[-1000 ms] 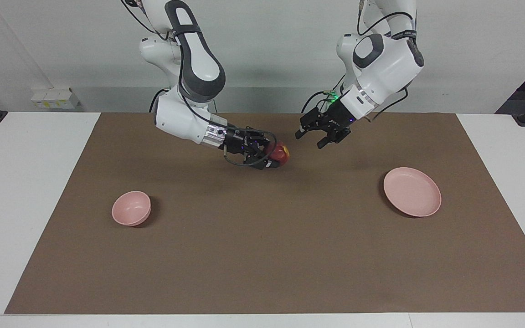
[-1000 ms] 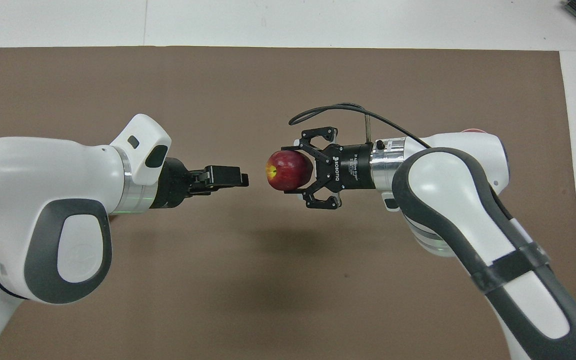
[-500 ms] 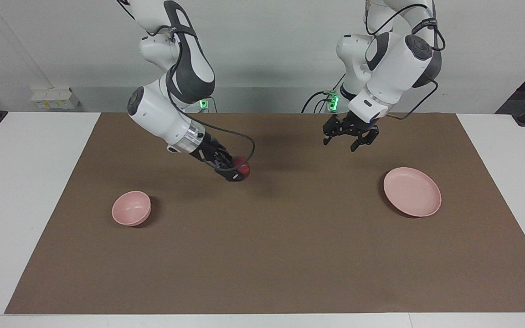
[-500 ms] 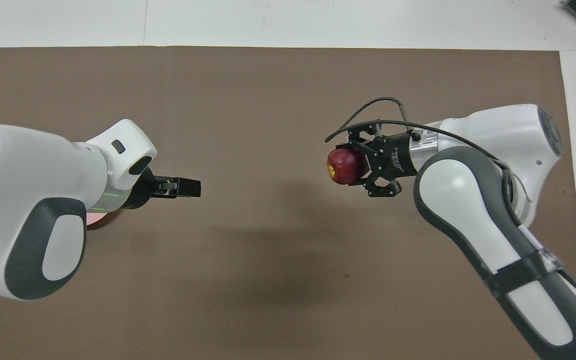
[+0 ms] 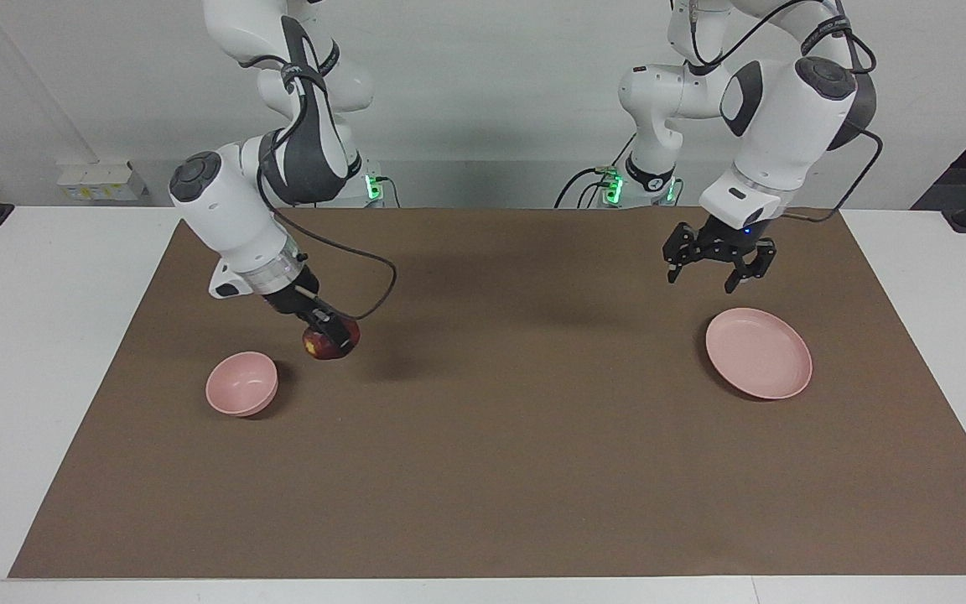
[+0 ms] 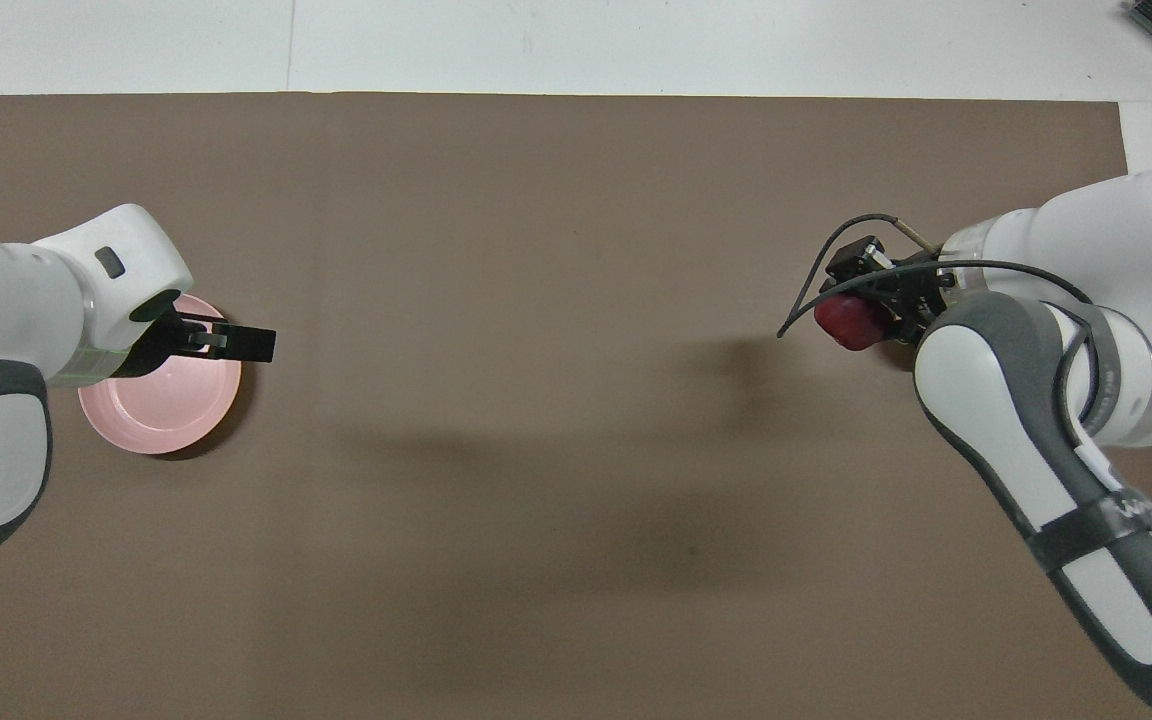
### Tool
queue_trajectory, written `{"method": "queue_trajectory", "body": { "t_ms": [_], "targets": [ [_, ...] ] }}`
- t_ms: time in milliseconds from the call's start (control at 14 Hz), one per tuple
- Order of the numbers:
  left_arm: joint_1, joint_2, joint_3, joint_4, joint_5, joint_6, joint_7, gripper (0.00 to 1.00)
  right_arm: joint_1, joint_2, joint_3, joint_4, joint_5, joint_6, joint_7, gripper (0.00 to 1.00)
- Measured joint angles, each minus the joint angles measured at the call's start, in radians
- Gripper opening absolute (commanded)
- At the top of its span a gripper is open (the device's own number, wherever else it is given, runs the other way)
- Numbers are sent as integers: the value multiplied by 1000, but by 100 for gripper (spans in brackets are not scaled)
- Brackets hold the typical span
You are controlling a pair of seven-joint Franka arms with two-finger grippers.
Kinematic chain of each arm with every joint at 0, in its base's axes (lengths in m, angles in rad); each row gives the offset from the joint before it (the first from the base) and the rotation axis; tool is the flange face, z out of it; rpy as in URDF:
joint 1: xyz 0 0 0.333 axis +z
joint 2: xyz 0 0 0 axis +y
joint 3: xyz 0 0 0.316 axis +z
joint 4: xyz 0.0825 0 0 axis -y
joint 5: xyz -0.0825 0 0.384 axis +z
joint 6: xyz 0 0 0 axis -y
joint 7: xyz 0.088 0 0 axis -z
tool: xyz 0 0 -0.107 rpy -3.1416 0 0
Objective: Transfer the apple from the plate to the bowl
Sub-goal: 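Carry the apple with the right gripper while the left gripper withdraws, then lower the apple into the small pink bowl and open the right gripper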
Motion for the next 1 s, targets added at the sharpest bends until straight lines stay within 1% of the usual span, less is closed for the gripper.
{"method": "queue_trajectory", "body": {
  "t_ms": [214, 429, 714, 1000],
  "targets": [
    [20, 0, 0, 62, 9, -73, 2, 100, -79, 3, -1, -5, -157, 49, -138, 0],
    [47, -1, 1, 133, 10, -159, 9, 100, -141, 9, -2, -27, -236, 123, -254, 0],
    [69, -4, 0, 235, 14, -296, 31, 100, -156, 29, -1, -67, -269, 195, -268, 0],
    [154, -2, 2, 342, 19, -438, 124, 100, -156, 88, 1, -104, -270, 326, -268, 0]
  ]
}}
